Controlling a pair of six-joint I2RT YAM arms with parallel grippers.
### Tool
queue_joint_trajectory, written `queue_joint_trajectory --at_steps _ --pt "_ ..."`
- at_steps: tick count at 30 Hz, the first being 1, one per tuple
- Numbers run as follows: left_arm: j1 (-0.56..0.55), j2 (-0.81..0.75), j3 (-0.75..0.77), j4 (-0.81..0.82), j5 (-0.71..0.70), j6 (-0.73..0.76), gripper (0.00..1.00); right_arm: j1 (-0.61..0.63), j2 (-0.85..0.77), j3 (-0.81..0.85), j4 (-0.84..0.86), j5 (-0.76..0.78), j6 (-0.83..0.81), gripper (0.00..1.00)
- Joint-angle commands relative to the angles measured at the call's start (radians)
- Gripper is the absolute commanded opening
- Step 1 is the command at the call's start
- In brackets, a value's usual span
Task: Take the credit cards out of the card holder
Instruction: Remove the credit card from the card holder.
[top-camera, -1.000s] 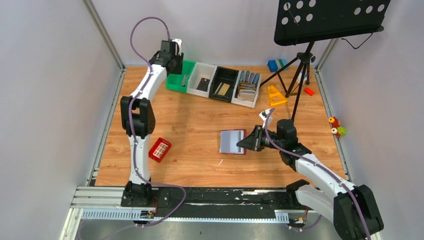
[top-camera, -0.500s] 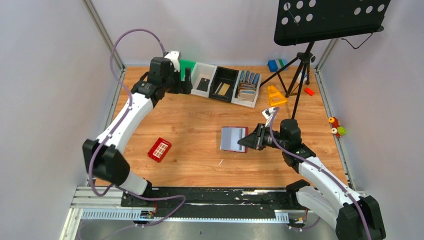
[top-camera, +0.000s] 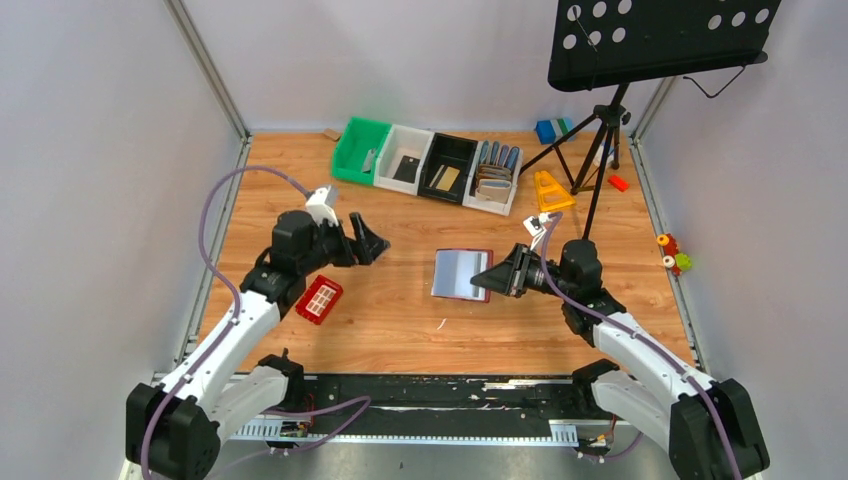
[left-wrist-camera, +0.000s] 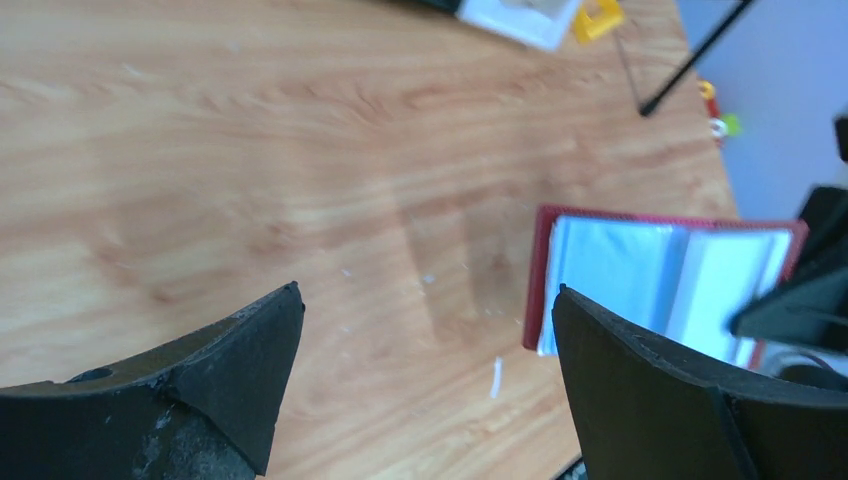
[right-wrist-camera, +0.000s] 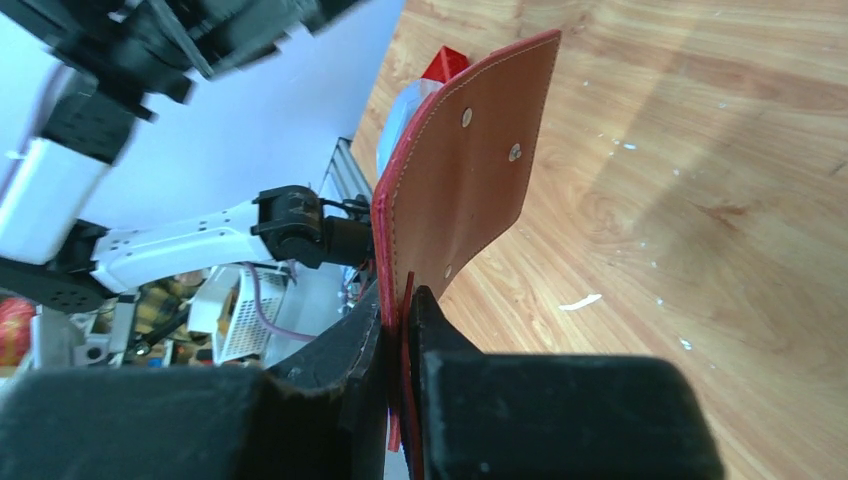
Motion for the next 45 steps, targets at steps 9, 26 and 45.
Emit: queue_joint_trajectory --at_steps 9,26,45 --pt "-0.112 0.034 -0.378 0.801 0.318 -0.414 1.0 -0.004 0.112 -0.051 0.481 -0.168 0.272 0.0" --pt "-0.236 0.103 -0.435 1.094 0.335 -0.616 1.0 -0.004 -0.009 -0.024 0.49 -0.18 0.39 0.0" --pt "-0.312 0.243 -0.454 1.453 0.365 -0.778 0.46 0.001 0.01 -0.007 0.363 -0.164 0.332 0.0"
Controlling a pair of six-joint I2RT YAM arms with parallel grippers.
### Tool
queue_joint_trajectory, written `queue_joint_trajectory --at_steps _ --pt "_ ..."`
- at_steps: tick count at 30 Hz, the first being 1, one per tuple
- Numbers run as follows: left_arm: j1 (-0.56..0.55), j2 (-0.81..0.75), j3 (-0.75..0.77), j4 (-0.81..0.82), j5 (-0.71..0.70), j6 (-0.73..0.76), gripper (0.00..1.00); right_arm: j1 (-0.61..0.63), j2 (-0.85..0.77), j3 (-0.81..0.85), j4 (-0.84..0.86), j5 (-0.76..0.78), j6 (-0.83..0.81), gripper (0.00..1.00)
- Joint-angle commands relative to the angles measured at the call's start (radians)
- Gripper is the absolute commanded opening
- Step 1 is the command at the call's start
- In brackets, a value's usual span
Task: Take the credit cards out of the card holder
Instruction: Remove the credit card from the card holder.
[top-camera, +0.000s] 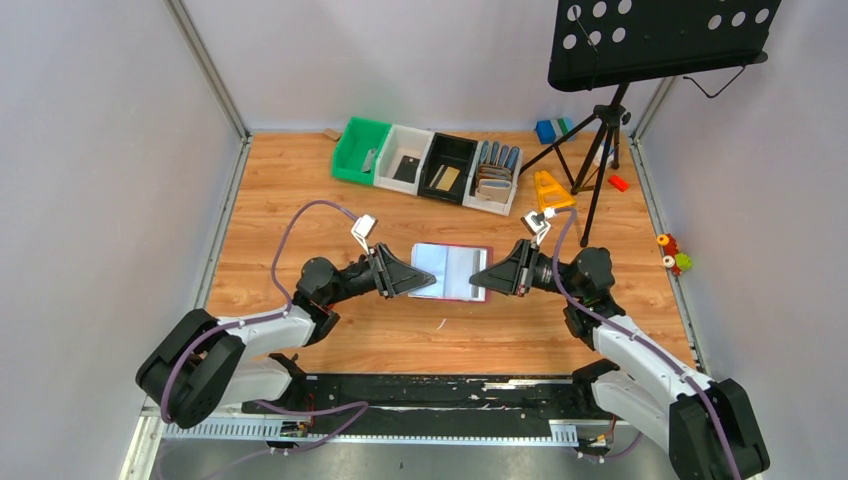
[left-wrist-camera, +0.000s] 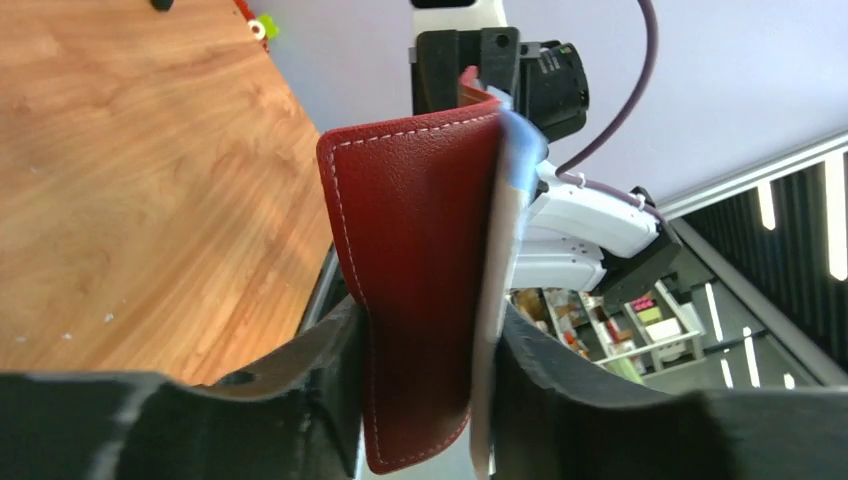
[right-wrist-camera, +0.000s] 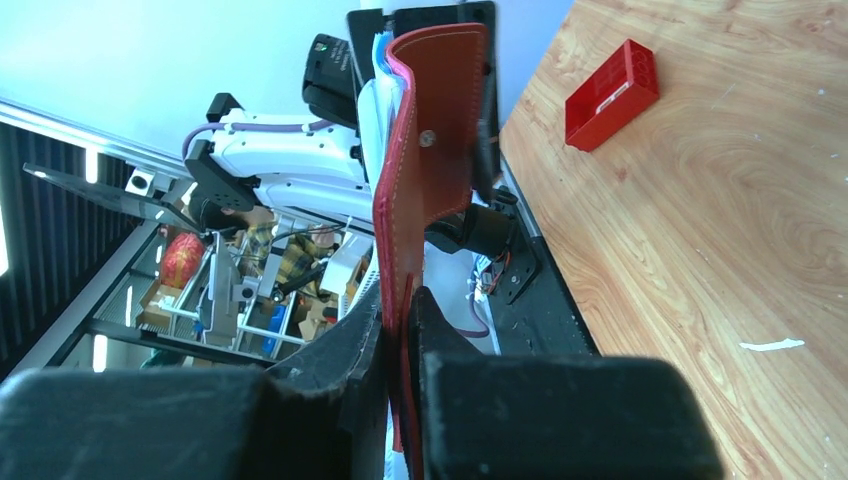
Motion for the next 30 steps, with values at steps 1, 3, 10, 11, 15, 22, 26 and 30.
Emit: queue_joint_trajectory --at_steps 1,3,10,11,15,22,26,30 --pt "-0.007 -0.018 -0.01 0.11 -0.018 0.013 0.4 0.001 -0.008 0.053 -0.135 0.021 -0.111 0.0" --pt "-0.007 -0.025 -0.008 0.061 -0.025 0.047 0.29 0.002 -0.021 0.059 -0.219 0.028 -0.161 0.0" --pt "-0.01 -0.053 0.007 -0.11 -0.057 0.157 0.02 0.01 -0.041 0.06 -0.261 0.009 -0.221 0.18" --pt "-0.009 -0.058 0.007 -0.117 -0.061 0.162 0.01 0.01 -0.049 0.055 -0.261 0.011 -0.226 0.25" --pt "-0.009 -0.083 0.012 -0.172 -0.072 0.188 0.01 0.009 -0.092 0.046 -0.303 0.029 -0.26 0.4" --pt "-0.01 -0.113 0.017 -0.224 -0.082 0.211 0.0 0.009 -0.125 0.046 -0.371 0.04 -0.298 0.27" --pt "-0.01 -0.114 0.02 -0.219 -0.07 0.199 0.0 0.01 -0.112 0.049 -0.385 0.041 -0.307 0.09" --pt "-0.022 -0.115 0.019 -0.214 -0.066 0.195 0.0 0.01 -0.094 0.059 -0.381 0.03 -0.309 0.03"
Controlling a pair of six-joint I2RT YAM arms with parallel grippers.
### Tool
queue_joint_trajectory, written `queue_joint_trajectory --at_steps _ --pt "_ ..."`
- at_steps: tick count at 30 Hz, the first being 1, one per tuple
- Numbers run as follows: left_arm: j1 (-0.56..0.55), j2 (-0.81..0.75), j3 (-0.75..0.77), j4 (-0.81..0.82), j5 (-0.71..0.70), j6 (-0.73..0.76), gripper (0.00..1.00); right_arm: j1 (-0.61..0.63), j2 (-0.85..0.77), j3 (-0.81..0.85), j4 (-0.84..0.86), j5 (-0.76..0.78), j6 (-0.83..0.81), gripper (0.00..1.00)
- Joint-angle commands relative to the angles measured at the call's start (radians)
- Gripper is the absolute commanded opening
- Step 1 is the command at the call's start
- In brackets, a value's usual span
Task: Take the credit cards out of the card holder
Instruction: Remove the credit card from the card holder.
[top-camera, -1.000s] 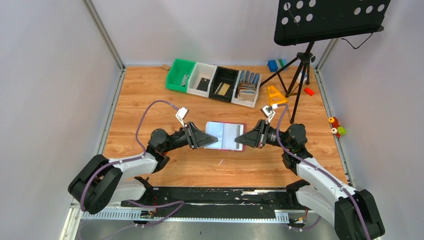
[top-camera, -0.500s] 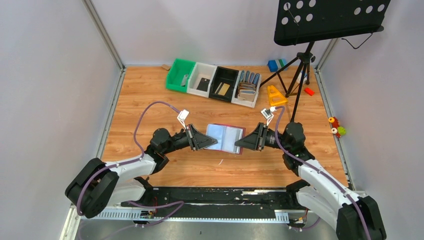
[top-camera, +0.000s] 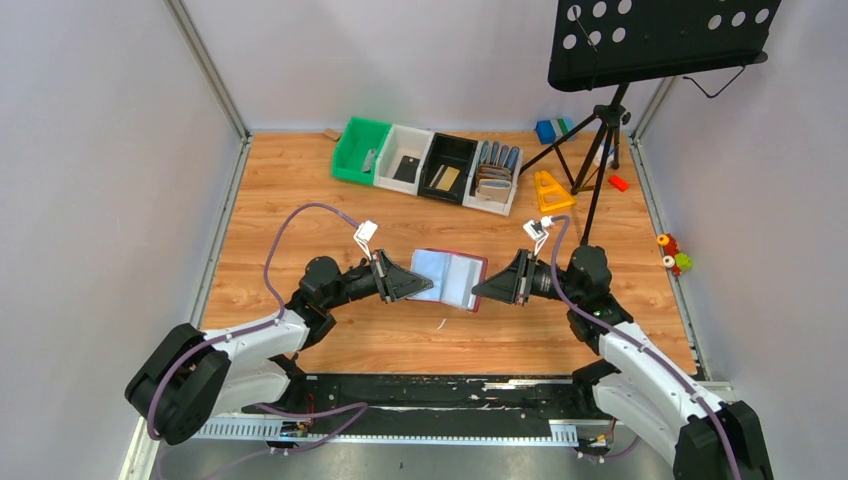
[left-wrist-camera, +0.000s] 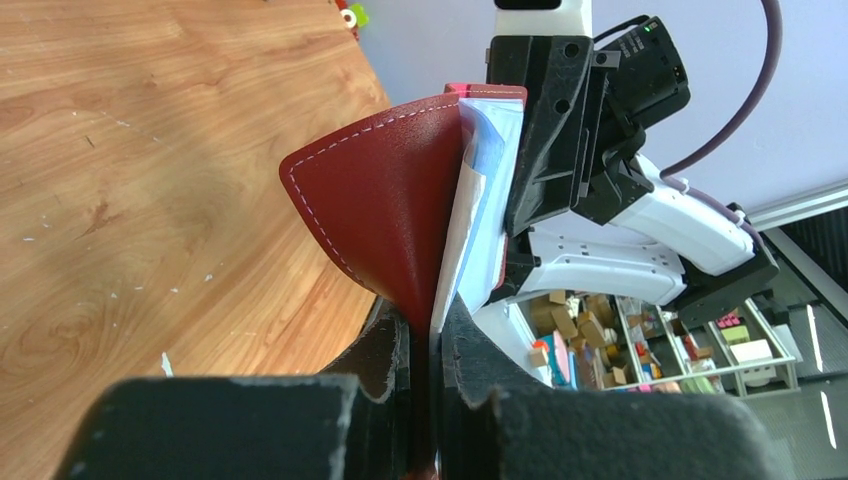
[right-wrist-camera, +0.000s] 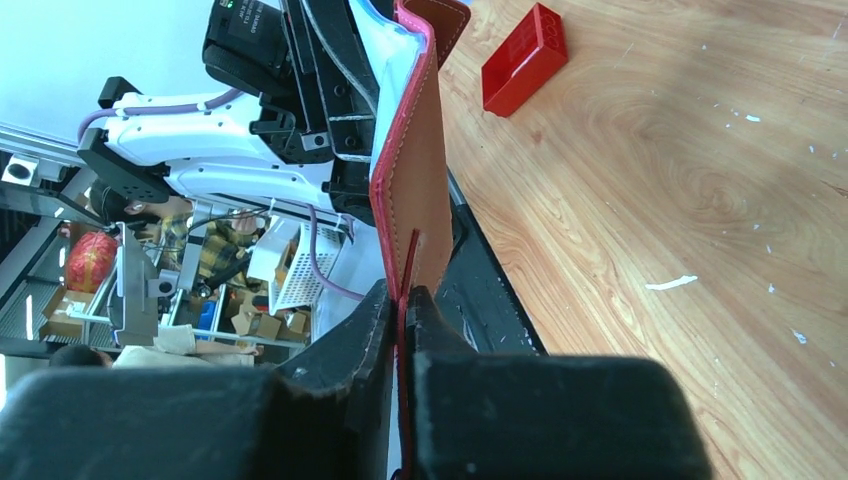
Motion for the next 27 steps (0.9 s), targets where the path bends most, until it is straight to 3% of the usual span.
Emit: queue_joint_trajectory --at_steps 1,8,18,22,24,27 --pt "-0.019 -0.022 0.028 0.029 0.001 0.017 0.0 0.004 0.015 0.043 -0.024 0.002 -0.04 0.03" --pt "-0.053 -0.025 0.047 -0.017 -0.003 0.059 0.0 0.012 0.04 0.089 -0.201 0.088 -0.155 0.21" --pt "-0.081 -0.051 0.079 -0.11 -0.025 0.112 0.0 0.063 0.09 0.082 -0.095 0.088 -0.113 0.2" --pt "-0.087 -0.044 0.088 -0.158 -0.061 0.138 0.0 0.104 0.115 0.097 -0.04 0.071 -0.092 0.14" --pt "-0.089 -0.058 0.09 -0.208 -0.103 0.16 0.08 0.114 0.124 0.102 -0.033 0.066 -0.09 0.12" --pt "-0.11 -0.079 0.1 -0.267 -0.156 0.204 0.36 0.115 0.132 0.106 -0.045 0.067 -0.094 0.05"
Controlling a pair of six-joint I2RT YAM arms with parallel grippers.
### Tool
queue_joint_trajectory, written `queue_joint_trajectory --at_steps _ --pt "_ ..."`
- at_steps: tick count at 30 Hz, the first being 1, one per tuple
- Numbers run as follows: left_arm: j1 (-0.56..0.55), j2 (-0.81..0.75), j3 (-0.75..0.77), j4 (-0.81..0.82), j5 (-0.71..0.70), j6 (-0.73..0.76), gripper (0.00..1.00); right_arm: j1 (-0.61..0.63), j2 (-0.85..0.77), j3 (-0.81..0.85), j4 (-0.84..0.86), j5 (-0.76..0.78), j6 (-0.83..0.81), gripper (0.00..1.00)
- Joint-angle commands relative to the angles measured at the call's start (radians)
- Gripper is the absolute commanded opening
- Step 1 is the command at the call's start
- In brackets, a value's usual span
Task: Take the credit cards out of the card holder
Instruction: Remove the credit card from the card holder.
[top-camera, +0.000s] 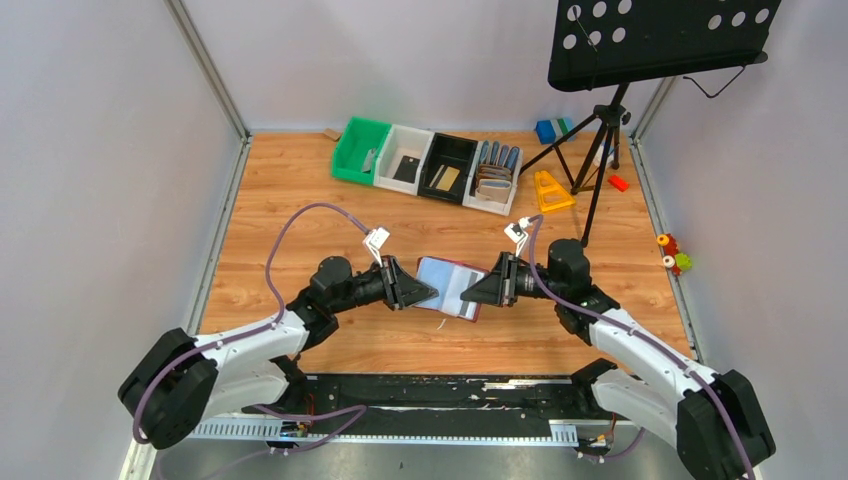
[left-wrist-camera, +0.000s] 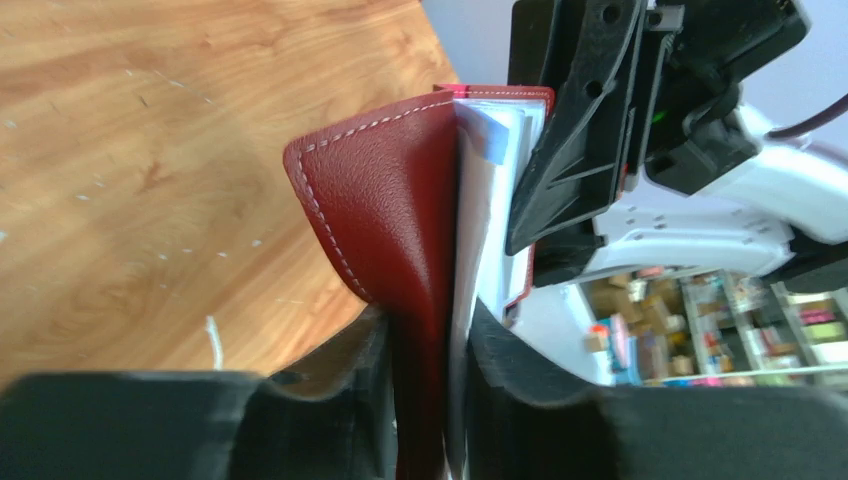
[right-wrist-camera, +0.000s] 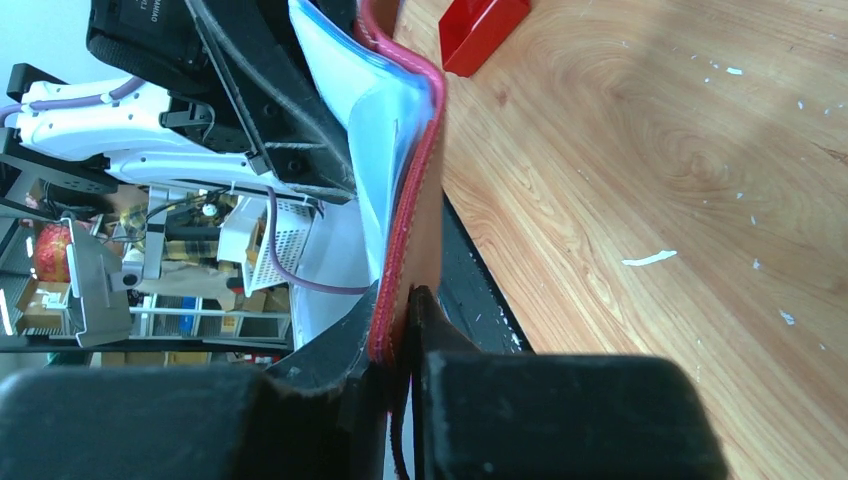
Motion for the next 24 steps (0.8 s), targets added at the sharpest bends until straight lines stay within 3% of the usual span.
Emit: queue_joint_trajectory --at_steps 1,3,7,14,17,22,24 --pt "-0.037 -0.043 0.066 -0.067 -0.081 0.096 0.46 0.013 0.013 0.052 0.056 -0.008 0.005 0.04" --pt "-0.055 -0.043 0.09 -0.134 -0.108 0.132 0.62 0.013 0.02 0.052 0.055 -0.008 0.009 0.02" --pt "-0.114 -0.047 0.128 -0.235 -0.194 0.206 0.79 0.013 0.032 0.056 0.043 0.003 0.013 0.0" --pt "-0.237 0.0 0.245 -0.462 -0.379 0.356 0.82 0.014 0.033 0.068 0.025 0.026 0.023 0.0" --pt "-0.251 0.027 0.273 -0.521 -0.417 0.371 0.78 0.014 0.022 0.067 0.025 0.019 0.027 0.04" --pt "-0.249 0.024 0.254 -0.541 -0.485 0.332 0.48 0.015 -0.011 0.05 0.015 0.018 0.023 0.2" --pt "-0.242 0.013 0.245 -0.532 -0.479 0.319 0.44 0.013 -0.027 0.04 0.003 0.028 0.016 0.23"
